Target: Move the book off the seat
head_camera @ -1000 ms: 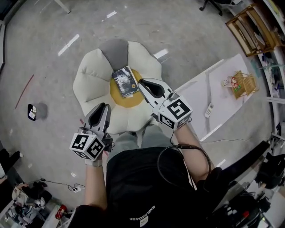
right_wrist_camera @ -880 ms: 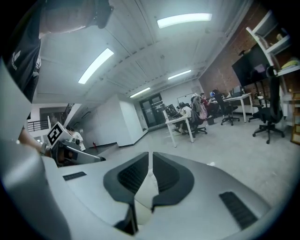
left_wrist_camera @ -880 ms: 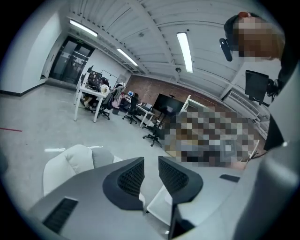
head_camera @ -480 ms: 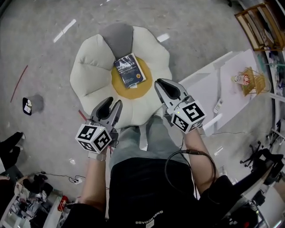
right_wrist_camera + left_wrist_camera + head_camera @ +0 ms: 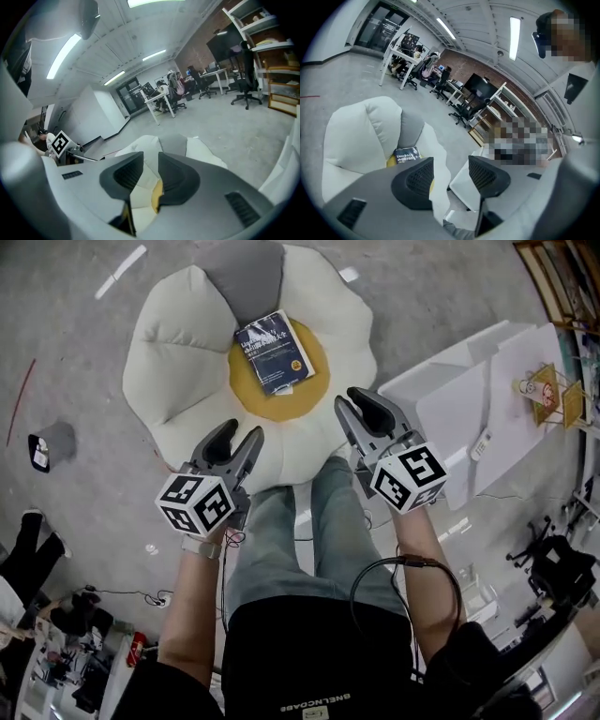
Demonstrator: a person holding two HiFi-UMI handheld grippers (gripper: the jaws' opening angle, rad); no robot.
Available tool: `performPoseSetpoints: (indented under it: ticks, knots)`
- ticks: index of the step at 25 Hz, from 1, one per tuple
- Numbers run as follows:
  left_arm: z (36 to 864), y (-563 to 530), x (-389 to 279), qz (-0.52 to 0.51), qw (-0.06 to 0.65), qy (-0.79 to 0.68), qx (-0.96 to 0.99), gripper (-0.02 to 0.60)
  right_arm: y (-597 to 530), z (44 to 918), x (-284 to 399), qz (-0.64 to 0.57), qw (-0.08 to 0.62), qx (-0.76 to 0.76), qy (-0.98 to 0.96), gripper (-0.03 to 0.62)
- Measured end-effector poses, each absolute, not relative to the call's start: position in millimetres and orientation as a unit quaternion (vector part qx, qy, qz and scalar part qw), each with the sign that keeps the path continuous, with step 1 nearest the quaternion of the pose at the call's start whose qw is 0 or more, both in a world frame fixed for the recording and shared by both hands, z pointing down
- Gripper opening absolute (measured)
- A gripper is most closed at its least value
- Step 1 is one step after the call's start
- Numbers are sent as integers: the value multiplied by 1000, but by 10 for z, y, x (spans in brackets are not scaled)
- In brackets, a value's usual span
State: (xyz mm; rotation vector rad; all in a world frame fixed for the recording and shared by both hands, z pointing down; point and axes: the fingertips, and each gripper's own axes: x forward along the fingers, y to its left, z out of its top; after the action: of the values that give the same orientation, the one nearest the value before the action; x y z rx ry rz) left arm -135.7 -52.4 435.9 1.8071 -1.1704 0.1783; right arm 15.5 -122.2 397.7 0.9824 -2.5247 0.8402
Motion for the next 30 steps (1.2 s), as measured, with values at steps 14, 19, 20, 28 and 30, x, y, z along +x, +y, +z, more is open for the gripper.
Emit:
performPoseSetpoints:
  ticks: [14,19,20,28,30]
  knots:
    - [5817,-596,-1472,81,537,-467,697,295,-1167,5001,49,333,168,363,-854,138]
    - [6280,-553,-1389,105,552,-449,695,301,-1014,5273,44,352,173,360,-846,148]
    - [6396,-562,-1377,109,556,-448,692,302,-1002,5326,47,355,172,360,-845,149]
    - [7291,-519,-1261,142,583,-448,663,308,-858,5706,66,372,164,359,-840,149]
    - [7478,-530,-1256,140,587,-452,656,308,-848,5747,78,375,160,362,-838,150]
